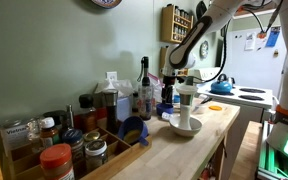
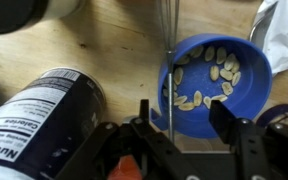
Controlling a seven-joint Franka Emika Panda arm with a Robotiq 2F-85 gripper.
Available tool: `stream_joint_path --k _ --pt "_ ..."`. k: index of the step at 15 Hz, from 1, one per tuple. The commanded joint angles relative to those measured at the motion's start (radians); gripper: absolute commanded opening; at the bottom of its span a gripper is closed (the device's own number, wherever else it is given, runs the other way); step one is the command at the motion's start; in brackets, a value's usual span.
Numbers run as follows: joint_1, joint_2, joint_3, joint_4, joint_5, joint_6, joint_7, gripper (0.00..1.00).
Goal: Pick up the whisk from the blue bowl and put it in the clear lunch box
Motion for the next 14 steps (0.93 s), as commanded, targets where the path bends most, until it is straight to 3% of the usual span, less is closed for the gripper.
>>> stream_joint_path --k 1,2,3,4,5,8,14 --pt "-0.012 0.042 0.007 0.032 -0.033 -0.003 0.016 0.54" --pt "-0.013 0.047 0.006 0.036 -0.036 -0.004 0.018 0.50" --pt "-0.014 0.052 0.007 0.039 -0.038 -0.004 0.018 0.34" --pt "-0.015 0.055 0.007 0.040 -0.039 -0.003 0.018 0.26" --pt "-0.014 0.056 0.006 0.041 -0.044 -0.003 0.020 0.25" --pt "-0.013 0.052 0.004 0.041 -0.055 -0.002 0.026 0.01" --pt "-0.018 -0.034 0.007 -0.003 -0.077 -0.009 0.030 0.02"
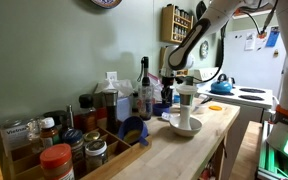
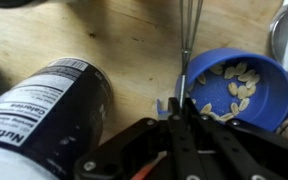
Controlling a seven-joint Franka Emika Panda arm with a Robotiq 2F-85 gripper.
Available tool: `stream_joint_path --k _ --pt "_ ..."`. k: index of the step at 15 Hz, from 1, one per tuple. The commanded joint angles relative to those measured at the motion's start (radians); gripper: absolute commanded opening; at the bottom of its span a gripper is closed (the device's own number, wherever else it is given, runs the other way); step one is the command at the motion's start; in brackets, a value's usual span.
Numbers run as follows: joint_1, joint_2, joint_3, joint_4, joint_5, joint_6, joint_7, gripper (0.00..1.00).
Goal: Pick up the whisk from the blue bowl and put it in the clear lunch box
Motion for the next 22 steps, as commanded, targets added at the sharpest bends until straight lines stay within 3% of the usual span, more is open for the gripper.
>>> stream_joint_path --k 1,3,6,8,10,12,17,19,21,22 --pt "-0.027 -0.103 0.024 -0.062 0.019 -0.005 -0.020 0.02" --pt "-0.046 -0.168 0.041 -0.099 0.072 -0.009 -0.060 0.02" --pt "-0.072 -0.276 0.076 -0.155 0.273 -0.059 -0.221 0.02" --pt "-0.054 -0.357 0.059 -0.191 0.387 -0.129 -0.327 0.02" --pt "-0.027 -0.419 0.025 -0.206 0.409 -0.246 -0.389 0.02" --pt "-0.035 -0.461 0.017 -0.229 0.167 -0.350 -0.202 0.02" --pt "-0.037 -0.504 0.017 -0.234 -0.098 -0.590 -0.005 0.02" --pt "-0.031 -0.487 0.015 -0.219 -0.150 -0.708 0.010 0.02" --pt "-0.025 -0.453 0.001 -0.197 -0.168 -0.808 -0.063 0.02" --pt "-0.020 -0.448 -0.016 -0.203 -0.134 -0.773 -0.141 0.02"
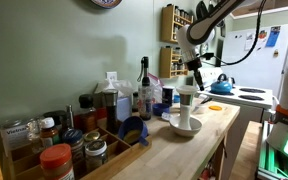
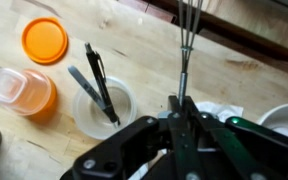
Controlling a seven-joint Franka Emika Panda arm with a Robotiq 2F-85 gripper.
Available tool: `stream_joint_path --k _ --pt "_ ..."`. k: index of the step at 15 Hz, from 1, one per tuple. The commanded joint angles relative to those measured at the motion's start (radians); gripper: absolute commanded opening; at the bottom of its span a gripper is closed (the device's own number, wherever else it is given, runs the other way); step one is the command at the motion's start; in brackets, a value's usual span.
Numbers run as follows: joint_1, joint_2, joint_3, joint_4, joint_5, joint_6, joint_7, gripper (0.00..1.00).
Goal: Pick up the whisk from the blue bowl and put it in the clear lunch box
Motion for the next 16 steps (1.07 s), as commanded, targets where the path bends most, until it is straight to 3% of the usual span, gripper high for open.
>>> stream_joint_path --k 1,2,4,5,6,10,16 --pt "0.016 0.042 -0.054 0.017 0.050 0.026 -0.102 0.02" --pt "0.024 0.013 -0.034 0.003 0.010 -0.008 -0.054 0.07" --pt "0.020 0.028 -0.051 0.010 0.025 0.012 -0.078 0.07" --pt "0.019 0.033 -0.055 0.013 0.028 0.013 -0.081 0.02" --pt "0.019 0.061 -0.046 0.033 -0.038 -0.052 -0.096 0.02" --pt "0.016 0.087 -0.060 0.060 -0.119 -0.232 -0.211 0.02" --pt "0.019 0.179 -0.061 0.095 -0.140 -0.169 -0.321 0.02"
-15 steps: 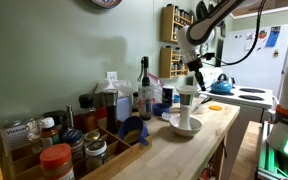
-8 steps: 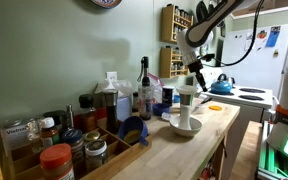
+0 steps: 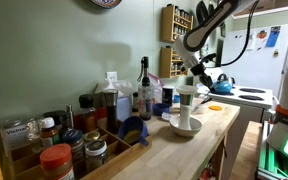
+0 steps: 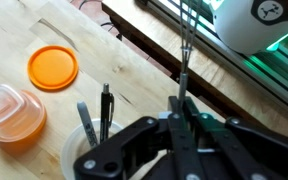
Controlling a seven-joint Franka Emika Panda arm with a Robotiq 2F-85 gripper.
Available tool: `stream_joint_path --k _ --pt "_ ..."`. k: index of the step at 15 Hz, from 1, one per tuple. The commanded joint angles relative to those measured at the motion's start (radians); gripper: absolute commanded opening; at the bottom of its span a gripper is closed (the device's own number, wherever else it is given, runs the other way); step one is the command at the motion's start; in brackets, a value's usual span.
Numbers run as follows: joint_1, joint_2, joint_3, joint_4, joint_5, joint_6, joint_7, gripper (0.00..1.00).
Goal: Pick up the whisk from the blue bowl and put it in the clear lunch box
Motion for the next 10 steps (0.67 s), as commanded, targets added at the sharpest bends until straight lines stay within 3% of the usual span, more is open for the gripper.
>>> stream_joint_path --k 1,10 --pt "0.005 0.087 -0.010 0.045 -0.036 0.025 -0.039 0.02" --pt "-0.018 0.187 -0.023 0.122 -0.127 0.068 0.064 0.02"
